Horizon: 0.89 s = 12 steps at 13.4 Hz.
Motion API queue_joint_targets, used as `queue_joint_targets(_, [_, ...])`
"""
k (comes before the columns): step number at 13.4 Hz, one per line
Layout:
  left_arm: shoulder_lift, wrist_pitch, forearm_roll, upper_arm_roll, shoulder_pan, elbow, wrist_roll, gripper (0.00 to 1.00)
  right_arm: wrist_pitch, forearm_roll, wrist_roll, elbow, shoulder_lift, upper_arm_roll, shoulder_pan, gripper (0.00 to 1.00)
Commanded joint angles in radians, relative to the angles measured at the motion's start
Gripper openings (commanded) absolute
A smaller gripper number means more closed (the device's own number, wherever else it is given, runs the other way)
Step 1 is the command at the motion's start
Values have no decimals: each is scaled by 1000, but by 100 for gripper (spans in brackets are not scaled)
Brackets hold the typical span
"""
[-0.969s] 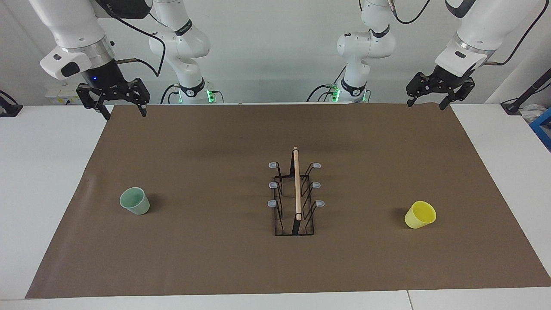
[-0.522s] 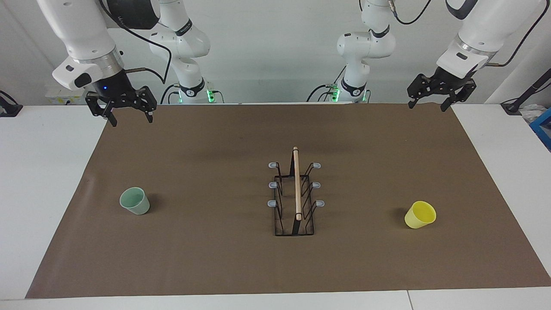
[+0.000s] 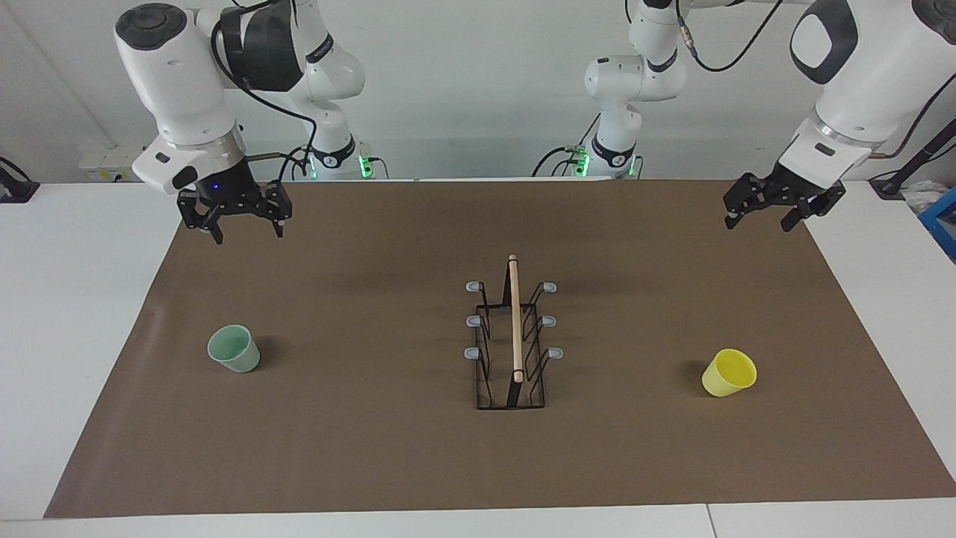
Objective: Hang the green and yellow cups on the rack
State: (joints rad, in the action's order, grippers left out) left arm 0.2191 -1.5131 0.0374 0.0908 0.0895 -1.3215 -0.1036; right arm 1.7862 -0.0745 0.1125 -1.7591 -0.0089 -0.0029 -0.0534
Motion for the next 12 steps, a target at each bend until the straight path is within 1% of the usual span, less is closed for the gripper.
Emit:
queue_joint_targets(1, [159,4,-2,41,18,191,16,100,51,-31,-19,-42,10,4,-11,100])
queue_joint_targets(3, [225,-19,-1,47,16,229,33,100,67,-103,-19,-56,32,4,-45,100])
queue_joint_targets(5, [249,-56,12,47,16,232,59,100,67,-157,-17,-54,62,4,-69,100])
queue_joint_targets(6, [284,-67,28,58,15,237,100,100,67,-172,-8,-54,75,4,-69,100])
queue_joint_targets(8, [348,-75,79,95,15,290,148,99,59,-244,33,-54,90,4,-91,100])
queue_joint_targets(9, [377,-78,122,122,15,300,212,97,53,-289,83,-56,92,4,-100,100])
queue_joint_targets(11, [411,-97,202,153,9,300,350,96,51,-307,166,-56,92,4,-97,100])
queue_joint_targets(12, [440,-105,213,162,9,303,411,96,50,-309,185,-59,92,4,-95,100])
